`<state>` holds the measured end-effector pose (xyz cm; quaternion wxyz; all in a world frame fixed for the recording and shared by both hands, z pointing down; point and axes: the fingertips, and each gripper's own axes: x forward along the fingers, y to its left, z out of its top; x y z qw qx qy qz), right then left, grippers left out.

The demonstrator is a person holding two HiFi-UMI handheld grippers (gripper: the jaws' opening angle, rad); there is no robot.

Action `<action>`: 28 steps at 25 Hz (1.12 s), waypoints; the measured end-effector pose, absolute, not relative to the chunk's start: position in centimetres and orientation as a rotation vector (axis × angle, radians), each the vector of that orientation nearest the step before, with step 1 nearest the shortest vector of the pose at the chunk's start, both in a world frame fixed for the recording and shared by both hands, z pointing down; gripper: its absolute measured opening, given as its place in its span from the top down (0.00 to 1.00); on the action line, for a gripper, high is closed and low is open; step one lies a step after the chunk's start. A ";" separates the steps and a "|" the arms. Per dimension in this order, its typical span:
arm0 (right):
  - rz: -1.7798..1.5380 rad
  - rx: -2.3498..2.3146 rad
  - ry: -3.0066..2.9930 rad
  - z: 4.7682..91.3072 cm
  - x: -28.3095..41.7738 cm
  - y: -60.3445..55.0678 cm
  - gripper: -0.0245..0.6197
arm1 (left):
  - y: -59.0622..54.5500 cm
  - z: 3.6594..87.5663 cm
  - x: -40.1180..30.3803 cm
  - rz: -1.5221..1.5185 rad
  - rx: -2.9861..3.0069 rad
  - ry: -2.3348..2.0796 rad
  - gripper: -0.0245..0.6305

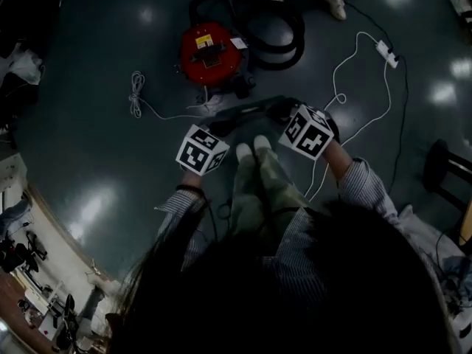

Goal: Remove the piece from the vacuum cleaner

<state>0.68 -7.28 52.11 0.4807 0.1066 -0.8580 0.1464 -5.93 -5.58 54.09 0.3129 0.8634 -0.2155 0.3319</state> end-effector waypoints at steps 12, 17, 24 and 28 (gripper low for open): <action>0.322 0.442 -2.288 32.8 -0.4 -5.9 0.92 | -4.4 33.3 -7.2 0.722 2.346 -0.815 0.91; 0.410 0.499 -2.381 28.3 0.2 -5.8 0.92 | -4.3 29.2 -6.5 0.530 2.361 -0.890 0.91; 0.382 0.533 -2.417 26.1 0.9 -5.7 0.92 | -3.9 27.2 -5.8 0.444 2.382 -0.913 0.91; 0.390 0.546 -2.425 26.5 0.3 -5.5 0.92 | -4.1 27.2 -6.4 0.430 2.372 -0.922 0.91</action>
